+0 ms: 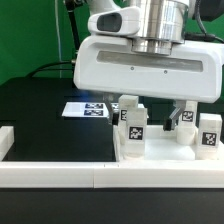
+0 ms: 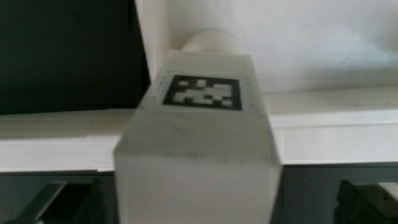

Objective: Assemble square table

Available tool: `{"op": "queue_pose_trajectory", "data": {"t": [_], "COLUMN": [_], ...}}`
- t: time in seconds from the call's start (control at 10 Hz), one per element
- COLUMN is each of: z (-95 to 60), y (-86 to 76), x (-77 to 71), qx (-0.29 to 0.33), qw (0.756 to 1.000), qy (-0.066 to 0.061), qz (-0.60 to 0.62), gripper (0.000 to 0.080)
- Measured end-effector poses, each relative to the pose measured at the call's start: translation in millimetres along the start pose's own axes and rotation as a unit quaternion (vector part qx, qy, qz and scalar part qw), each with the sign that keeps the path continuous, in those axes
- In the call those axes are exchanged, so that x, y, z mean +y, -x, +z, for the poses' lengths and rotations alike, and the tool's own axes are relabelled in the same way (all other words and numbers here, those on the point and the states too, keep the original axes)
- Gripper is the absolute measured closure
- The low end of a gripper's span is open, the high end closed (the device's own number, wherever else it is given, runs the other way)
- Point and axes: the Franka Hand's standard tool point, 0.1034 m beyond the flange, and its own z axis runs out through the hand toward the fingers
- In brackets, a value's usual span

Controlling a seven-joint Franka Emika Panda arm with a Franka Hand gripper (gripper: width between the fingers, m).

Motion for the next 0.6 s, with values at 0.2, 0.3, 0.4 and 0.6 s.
{"op": "queue_pose_trajectory", "data": {"t": [0.2, 0.3, 0.4, 0.6], "z": [0.1, 0.2, 0.4, 1.2], "y": [0.0, 0.1, -0.1, 0.2], "x": [0.2, 0.0, 2.4, 5.1], "qx": [0.0, 0.0, 0.0, 0.0], "qw": [1.0, 0.999, 0.997, 0.99], "qy": [0.0, -0.001, 0.001, 0.002], "qz": [0.009, 0.045, 0.083, 0.14], "gripper": [0.0386, 0.0386, 0.0511, 0.0511]}}
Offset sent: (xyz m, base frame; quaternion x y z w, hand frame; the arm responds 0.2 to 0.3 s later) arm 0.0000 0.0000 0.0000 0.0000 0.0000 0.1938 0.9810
